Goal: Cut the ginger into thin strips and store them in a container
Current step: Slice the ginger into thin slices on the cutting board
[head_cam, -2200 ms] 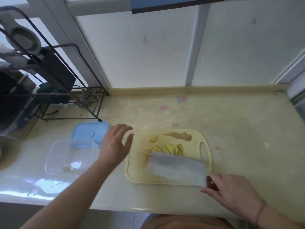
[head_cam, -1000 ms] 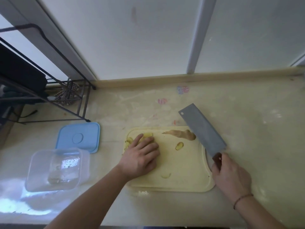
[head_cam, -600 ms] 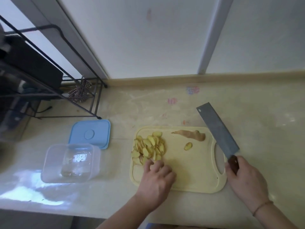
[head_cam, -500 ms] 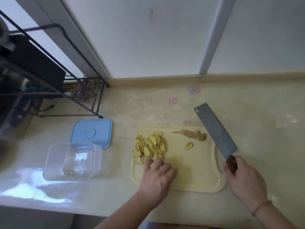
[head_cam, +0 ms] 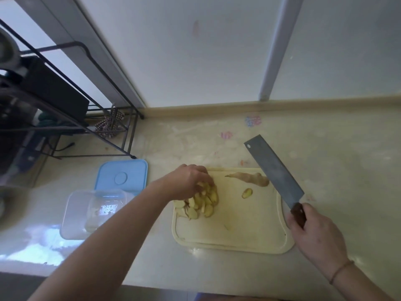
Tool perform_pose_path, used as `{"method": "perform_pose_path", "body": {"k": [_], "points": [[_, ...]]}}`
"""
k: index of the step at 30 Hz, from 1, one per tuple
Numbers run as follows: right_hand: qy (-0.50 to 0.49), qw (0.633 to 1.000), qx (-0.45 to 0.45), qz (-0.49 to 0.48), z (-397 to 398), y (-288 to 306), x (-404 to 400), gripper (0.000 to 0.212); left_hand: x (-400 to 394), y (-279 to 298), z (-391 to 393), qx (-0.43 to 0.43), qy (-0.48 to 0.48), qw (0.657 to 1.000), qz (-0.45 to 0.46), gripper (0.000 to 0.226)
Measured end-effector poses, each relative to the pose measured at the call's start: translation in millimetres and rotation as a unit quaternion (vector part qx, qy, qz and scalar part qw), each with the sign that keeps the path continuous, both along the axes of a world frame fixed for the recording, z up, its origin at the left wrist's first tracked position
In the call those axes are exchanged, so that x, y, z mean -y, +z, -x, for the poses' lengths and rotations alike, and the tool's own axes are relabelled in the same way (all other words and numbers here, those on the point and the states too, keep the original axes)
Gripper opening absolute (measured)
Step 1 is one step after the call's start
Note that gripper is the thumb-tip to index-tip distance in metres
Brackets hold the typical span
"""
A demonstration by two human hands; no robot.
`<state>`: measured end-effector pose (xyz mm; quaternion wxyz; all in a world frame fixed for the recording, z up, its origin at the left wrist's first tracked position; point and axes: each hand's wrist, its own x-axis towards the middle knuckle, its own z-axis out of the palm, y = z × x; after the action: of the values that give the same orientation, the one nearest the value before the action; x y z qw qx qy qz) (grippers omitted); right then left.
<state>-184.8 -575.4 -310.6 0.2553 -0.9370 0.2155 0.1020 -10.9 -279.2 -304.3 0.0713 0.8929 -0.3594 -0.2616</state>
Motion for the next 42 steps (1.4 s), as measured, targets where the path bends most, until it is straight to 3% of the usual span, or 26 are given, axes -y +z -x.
{"method": "perform_pose_path", "body": {"k": [5,12,15,22,27,32,42], "points": [[-0.002,1.000,-0.008,-0.001,2.8,-6.0,4.0,0.029,7.7,0.0,-7.8,-0.001,-0.065,0.996,-0.057,0.050],[0.002,1.000,-0.006,-0.012,4.4,-7.4,6.9,0.043,9.7,4.3,-8.3,0.011,-0.063,0.998,-0.026,0.034],[0.004,1.000,0.001,-0.016,3.6,-7.4,7.6,0.035,8.6,3.4,-5.7,0.046,-0.052,0.997,-0.022,0.043],[0.017,0.999,0.016,-0.025,3.0,-11.9,9.8,0.044,-3.9,-2.6,3.3,0.130,-0.073,0.989,0.000,0.041],[0.029,0.999,0.025,-0.032,5.4,-12.9,13.2,0.034,-8.5,-3.5,8.4,0.155,-0.107,0.981,0.045,0.041],[0.042,0.998,0.023,-0.039,8.4,-14.6,17.3,0.042,-4.1,-6.6,14.2,0.185,-0.156,0.970,0.021,0.031],[0.036,0.997,0.019,-0.065,10.0,-8.9,26.5,0.026,2.9,5.7,19.2,0.162,-0.113,0.980,0.023,0.018]]}}
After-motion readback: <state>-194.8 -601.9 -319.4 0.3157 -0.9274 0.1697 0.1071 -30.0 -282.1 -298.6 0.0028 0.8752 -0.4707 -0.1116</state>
